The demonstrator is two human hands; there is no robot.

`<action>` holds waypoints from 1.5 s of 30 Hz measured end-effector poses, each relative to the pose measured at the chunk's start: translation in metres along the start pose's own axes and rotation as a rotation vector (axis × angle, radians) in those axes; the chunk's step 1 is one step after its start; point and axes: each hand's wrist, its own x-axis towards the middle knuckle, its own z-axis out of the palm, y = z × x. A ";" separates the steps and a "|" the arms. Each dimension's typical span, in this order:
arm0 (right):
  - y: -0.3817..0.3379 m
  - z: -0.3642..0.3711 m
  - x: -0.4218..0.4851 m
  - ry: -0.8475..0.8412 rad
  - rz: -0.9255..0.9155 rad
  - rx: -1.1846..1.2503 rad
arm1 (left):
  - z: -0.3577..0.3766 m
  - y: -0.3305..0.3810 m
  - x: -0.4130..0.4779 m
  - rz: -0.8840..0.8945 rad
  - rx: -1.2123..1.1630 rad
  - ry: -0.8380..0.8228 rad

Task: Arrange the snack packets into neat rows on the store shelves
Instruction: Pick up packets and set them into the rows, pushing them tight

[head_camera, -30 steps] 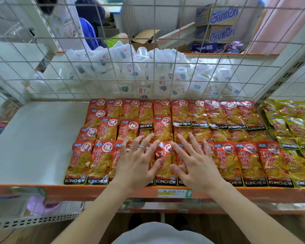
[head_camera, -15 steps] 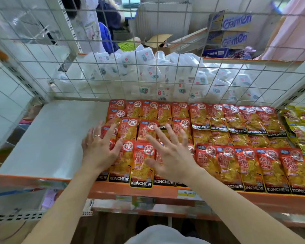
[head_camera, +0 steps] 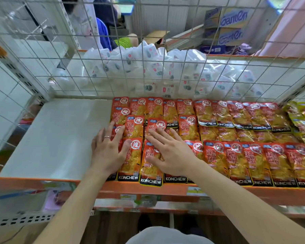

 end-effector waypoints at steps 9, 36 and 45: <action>0.004 -0.001 -0.002 0.024 0.016 -0.036 | -0.002 0.002 -0.001 0.021 -0.013 0.006; 0.134 -0.036 -0.189 0.394 0.255 0.040 | 0.033 0.249 -0.069 0.389 -0.111 0.060; 0.238 -0.049 -0.321 0.413 0.315 0.055 | 0.072 0.395 -0.131 0.363 -0.063 0.035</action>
